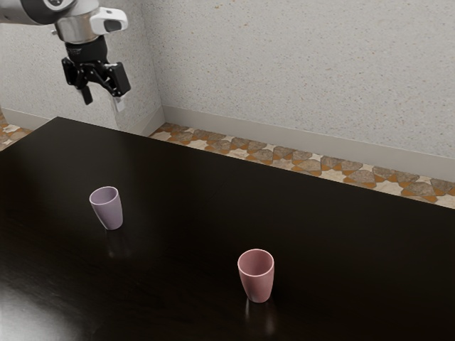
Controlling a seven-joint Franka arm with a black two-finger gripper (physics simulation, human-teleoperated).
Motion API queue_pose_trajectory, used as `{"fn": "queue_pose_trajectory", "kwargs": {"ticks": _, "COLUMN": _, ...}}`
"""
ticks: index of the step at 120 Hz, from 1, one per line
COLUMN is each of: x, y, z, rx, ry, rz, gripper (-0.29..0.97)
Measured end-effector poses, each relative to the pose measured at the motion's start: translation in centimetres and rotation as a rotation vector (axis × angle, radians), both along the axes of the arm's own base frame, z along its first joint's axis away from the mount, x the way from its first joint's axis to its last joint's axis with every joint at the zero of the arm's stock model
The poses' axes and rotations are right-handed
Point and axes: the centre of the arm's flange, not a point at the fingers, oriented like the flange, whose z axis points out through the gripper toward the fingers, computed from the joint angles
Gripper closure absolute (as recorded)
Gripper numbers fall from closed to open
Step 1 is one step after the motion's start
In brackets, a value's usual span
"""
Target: Place the left cup onto the right cup
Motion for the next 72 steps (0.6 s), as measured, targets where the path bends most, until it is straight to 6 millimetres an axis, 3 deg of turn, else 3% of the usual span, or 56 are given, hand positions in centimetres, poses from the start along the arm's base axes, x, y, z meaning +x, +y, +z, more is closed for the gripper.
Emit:
{"fn": "queue_pose_trajectory", "kwargs": {"ticks": 48, "x": 0.1, "y": 1.0, "z": -0.7, "rx": 0.003, "ry": 0.011, "rz": 0.024, "gripper": 0.0}}
{"fn": "queue_pose_trajectory", "kwargs": {"ticks": 72, "x": 0.7, "y": 0.8, "z": -2.4, "rx": 0.008, "ry": 0.032, "rz": 0.027, "gripper": 0.0}}
